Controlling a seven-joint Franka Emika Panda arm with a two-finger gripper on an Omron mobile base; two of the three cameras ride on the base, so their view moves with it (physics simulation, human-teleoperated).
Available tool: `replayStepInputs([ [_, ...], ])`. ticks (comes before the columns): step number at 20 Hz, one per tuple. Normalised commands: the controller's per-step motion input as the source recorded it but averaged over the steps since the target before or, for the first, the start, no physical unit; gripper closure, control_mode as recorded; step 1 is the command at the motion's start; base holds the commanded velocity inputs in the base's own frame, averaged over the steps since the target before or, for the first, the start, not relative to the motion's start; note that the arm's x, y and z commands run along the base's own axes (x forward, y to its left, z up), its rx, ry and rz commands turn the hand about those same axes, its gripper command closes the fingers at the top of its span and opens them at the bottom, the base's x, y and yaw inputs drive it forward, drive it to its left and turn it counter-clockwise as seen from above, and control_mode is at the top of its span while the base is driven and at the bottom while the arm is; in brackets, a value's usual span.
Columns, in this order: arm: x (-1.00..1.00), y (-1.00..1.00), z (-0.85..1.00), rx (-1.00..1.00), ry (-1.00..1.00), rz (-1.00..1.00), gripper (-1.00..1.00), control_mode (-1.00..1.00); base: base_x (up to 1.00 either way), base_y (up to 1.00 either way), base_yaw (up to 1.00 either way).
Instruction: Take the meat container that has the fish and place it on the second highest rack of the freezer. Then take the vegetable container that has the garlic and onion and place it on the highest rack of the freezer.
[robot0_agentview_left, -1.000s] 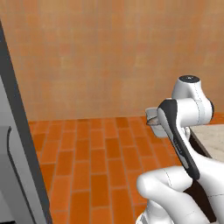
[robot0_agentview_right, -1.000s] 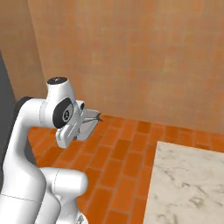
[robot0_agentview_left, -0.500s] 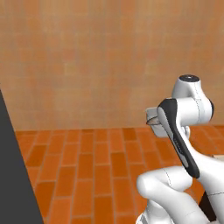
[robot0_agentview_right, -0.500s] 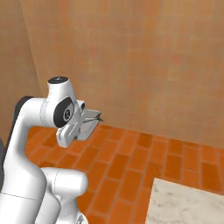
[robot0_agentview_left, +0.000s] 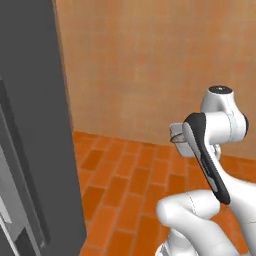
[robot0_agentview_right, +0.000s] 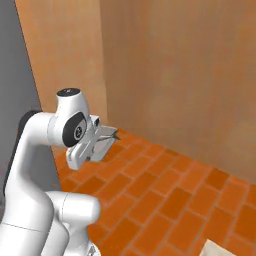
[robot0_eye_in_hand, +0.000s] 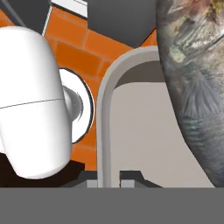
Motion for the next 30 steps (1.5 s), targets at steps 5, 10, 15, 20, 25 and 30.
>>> replayStepInputs([
  [5, 0.00, 0.00, 0.00, 0.00, 0.00, 0.00, 1.00, 1.00, 0.04, -0.37, 0.76],
  [10, 0.00, 0.00, 0.00, 0.00, 0.00, 0.00, 1.00, 1.00, 0.07, -0.40, 0.76],
  [15, 0.00, 0.00, 0.00, 0.00, 0.00, 0.00, 1.00, 1.00, 0.10, -0.37, 0.77],
  [20, 0.00, 0.00, 0.00, 0.00, 0.00, 0.00, 1.00, 1.00, 0.16, -0.35, 0.77],
  [25, 0.00, 0.00, 0.00, 0.00, 0.00, 0.00, 1.00, 1.00, 0.35, -0.24, 0.79],
  [30, 0.00, 0.00, 0.00, 0.00, 0.00, 0.00, 1.00, 1.00, 0.32, -0.33, 0.80],
])
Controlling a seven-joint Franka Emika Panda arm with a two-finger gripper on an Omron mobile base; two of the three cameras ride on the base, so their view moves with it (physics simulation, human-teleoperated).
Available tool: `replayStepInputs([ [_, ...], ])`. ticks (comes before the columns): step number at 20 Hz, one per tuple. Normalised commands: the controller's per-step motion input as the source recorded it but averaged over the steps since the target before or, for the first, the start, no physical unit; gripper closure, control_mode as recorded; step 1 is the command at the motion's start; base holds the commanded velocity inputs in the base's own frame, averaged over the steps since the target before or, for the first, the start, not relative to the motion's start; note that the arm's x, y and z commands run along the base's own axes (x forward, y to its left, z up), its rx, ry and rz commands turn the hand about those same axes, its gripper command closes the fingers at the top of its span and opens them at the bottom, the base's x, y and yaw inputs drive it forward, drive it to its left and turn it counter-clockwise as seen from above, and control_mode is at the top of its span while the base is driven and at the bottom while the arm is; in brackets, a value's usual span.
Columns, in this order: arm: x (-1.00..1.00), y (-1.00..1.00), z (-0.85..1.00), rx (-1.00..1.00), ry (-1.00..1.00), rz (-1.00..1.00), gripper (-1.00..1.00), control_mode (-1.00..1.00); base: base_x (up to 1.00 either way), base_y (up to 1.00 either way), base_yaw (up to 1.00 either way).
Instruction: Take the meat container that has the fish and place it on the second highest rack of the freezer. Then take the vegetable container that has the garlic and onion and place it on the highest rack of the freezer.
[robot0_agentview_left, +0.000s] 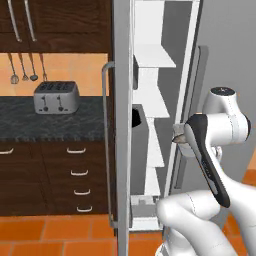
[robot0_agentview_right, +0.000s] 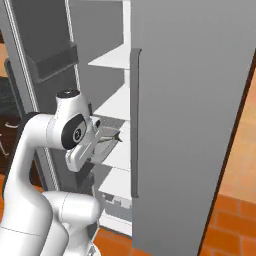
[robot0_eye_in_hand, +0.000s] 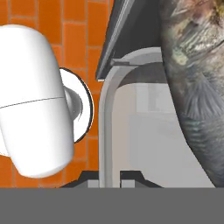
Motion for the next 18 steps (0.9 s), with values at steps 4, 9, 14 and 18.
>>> replayStepInputs([
  [4, 0.00, 0.00, 0.00, 0.00, 0.00, 0.00, 1.00, 1.00, 0.32, -0.43, 0.71],
  [9, 0.00, 0.00, 0.00, 0.00, 0.00, 0.00, 1.00, 1.00, 0.47, -0.30, 0.54],
  [14, 0.00, 0.00, 0.00, 0.00, 0.00, 0.00, 1.00, 1.00, 0.36, -0.36, 0.43],
  [18, 0.00, 0.00, 0.00, 0.00, 0.00, 0.00, 1.00, 1.00, 0.06, -0.60, 0.29],
])
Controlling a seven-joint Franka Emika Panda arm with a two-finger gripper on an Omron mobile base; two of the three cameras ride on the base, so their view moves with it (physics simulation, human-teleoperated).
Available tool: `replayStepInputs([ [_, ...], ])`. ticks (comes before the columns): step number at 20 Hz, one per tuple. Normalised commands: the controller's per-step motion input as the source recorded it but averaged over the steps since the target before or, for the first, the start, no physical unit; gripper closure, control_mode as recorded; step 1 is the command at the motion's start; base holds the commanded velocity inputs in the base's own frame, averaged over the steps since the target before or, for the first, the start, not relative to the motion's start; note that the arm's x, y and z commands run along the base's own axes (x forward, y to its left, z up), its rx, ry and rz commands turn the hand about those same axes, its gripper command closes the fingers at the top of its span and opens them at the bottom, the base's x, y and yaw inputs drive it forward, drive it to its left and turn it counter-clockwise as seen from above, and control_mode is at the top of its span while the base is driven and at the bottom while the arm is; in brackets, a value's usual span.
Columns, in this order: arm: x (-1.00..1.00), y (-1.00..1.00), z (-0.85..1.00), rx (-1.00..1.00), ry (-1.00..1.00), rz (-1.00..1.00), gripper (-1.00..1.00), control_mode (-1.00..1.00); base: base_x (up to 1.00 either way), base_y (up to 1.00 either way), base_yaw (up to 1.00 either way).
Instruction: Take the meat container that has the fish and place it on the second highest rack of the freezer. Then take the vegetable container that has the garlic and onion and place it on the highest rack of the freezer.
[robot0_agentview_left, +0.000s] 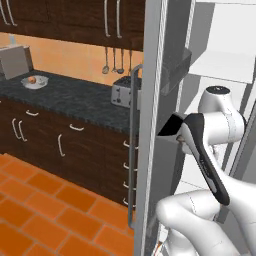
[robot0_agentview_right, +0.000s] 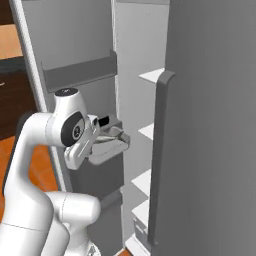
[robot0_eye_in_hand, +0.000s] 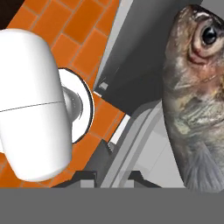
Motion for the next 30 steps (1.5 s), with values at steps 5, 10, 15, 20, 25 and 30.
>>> replayStepInputs([
  [5, 0.00, 0.00, 0.00, 0.00, 0.00, 0.00, 1.00, 1.00, 0.16, -0.54, 0.09],
  [10, 0.00, 0.00, 0.00, 0.00, 0.00, 0.00, 1.00, 1.00, 0.26, -0.35, -0.01],
  [15, 0.00, 0.00, 0.00, 0.00, 0.00, 0.00, 1.00, 1.00, 0.02, 0.14, 0.08],
  [20, 0.00, 0.00, 0.00, 0.00, 0.00, 0.00, 1.00, 1.00, -0.32, -0.17, 0.02],
  [25, 0.00, 0.00, 0.00, 0.00, 0.00, 0.00, 1.00, 1.00, -0.12, -0.21, -0.01],
  [30, 0.00, 0.00, 0.00, 0.00, 0.00, 0.00, 1.00, 1.00, 0.39, 0.00, 0.00],
])
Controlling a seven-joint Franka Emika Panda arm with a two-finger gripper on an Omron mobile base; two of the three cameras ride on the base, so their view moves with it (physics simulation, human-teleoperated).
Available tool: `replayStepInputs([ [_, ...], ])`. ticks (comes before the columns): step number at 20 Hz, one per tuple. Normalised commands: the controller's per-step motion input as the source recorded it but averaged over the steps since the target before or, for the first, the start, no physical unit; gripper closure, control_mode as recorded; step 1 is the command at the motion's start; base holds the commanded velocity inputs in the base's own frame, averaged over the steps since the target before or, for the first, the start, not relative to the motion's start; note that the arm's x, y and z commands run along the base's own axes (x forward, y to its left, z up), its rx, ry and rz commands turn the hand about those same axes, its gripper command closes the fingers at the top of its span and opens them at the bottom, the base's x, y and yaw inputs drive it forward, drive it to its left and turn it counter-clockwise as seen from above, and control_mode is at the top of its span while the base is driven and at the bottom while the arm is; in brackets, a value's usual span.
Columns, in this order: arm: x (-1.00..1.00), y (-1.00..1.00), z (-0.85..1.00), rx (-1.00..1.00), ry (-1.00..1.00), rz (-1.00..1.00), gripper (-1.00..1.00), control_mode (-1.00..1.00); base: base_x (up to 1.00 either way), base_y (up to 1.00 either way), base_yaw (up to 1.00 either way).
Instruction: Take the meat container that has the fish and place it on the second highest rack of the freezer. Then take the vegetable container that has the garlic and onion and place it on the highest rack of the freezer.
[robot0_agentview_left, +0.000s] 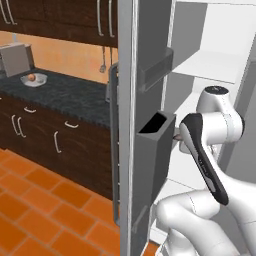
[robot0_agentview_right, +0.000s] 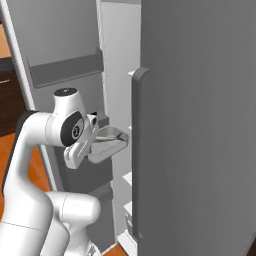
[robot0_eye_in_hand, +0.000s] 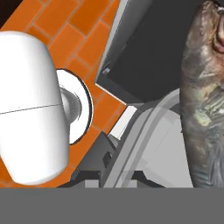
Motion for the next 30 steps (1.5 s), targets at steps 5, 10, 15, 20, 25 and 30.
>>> replayStepInputs([
  [5, 0.00, 0.00, 0.00, 0.00, 0.00, 0.00, 1.00, 1.00, 0.55, 0.00, -0.09],
  [10, 0.00, 0.00, 0.00, 0.00, 0.00, 0.00, 1.00, 1.00, 0.38, 0.00, -0.24],
  [15, 0.00, 0.00, 0.00, 0.00, 0.00, 0.00, 1.00, 1.00, 0.02, 0.00, -0.15],
  [20, 0.00, 0.00, 0.00, 0.00, 0.00, 0.00, 1.00, 1.00, -0.06, -0.01, -0.05],
  [25, 0.00, 0.00, 0.00, 0.00, 0.00, 0.00, 1.00, 1.00, -0.31, -0.54, 0.00],
  [30, 0.00, 0.00, 0.00, 0.00, 0.00, 0.00, 1.00, 1.00, 0.36, -0.09, 0.00],
])
